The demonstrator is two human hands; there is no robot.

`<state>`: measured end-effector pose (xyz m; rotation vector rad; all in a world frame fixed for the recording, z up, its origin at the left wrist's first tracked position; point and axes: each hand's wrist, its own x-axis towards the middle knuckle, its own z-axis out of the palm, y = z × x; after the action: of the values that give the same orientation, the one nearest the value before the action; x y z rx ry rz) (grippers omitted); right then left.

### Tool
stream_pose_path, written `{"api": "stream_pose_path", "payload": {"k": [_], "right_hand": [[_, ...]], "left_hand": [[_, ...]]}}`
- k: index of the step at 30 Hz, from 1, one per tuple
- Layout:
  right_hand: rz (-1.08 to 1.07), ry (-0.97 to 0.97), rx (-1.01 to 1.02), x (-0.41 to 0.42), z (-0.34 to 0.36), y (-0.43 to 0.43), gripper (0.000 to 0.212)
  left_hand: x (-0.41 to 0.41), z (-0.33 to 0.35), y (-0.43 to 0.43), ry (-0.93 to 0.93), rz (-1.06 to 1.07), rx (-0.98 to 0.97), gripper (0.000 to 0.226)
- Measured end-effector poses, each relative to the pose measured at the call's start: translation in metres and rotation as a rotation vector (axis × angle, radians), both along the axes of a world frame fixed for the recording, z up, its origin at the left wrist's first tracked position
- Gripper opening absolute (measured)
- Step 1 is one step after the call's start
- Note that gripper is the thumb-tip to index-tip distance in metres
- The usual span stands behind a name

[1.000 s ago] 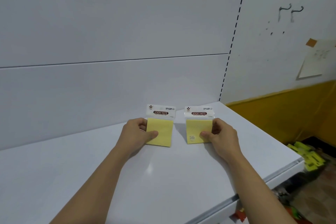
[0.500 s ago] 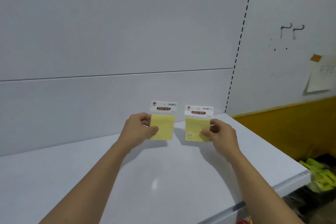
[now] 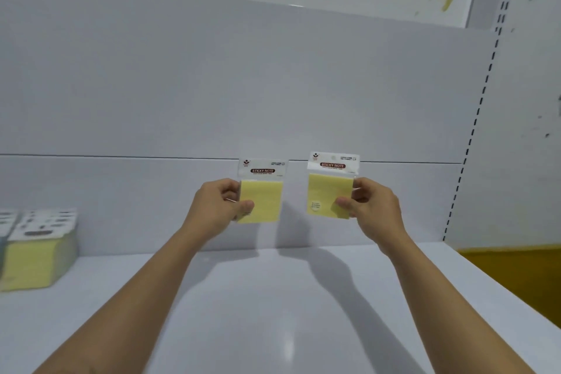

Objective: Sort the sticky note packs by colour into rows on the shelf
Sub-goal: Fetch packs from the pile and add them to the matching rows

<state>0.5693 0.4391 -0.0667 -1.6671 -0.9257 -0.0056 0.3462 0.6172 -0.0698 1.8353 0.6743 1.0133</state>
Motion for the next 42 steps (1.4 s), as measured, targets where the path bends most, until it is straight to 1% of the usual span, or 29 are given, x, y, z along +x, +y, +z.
{"api": "stream_pose_path", "payload": {"k": [9,17,22,32,37,42], "right_hand": [[0.248,-0.01,0.002,-0.069,0.006,0.088,0.022],[0.515,0.038,0.013,-0.159,-0.002,0.16,0.026],[0.61,0.048,-0.01,-0.212,-0.012,0.189,0.023],[0.604,0.022,-0.103,-0.314,-0.027,0.236,0.021],[0.535,0.047,-0.152,-0.348,-0.042,0.257,0.021],[0.441,0.066,-0.187,-0.372,-0.062,0.269,0.02]], "left_hand": [[-0.114,0.005,0.029,-0.006,0.256,0.016,0.021],[-0.223,0.001,0.037,-0.007,0.494,-0.012,0.019],[-0.282,-0.008,0.043,0.002,0.593,-0.028,0.021],[-0.378,-0.026,0.087,-0.013,0.615,-0.064,0.021],[-0.403,-0.036,0.119,-0.003,0.569,-0.081,0.02],[-0.414,-0.054,0.151,-0.011,0.474,-0.13,0.022]]}}
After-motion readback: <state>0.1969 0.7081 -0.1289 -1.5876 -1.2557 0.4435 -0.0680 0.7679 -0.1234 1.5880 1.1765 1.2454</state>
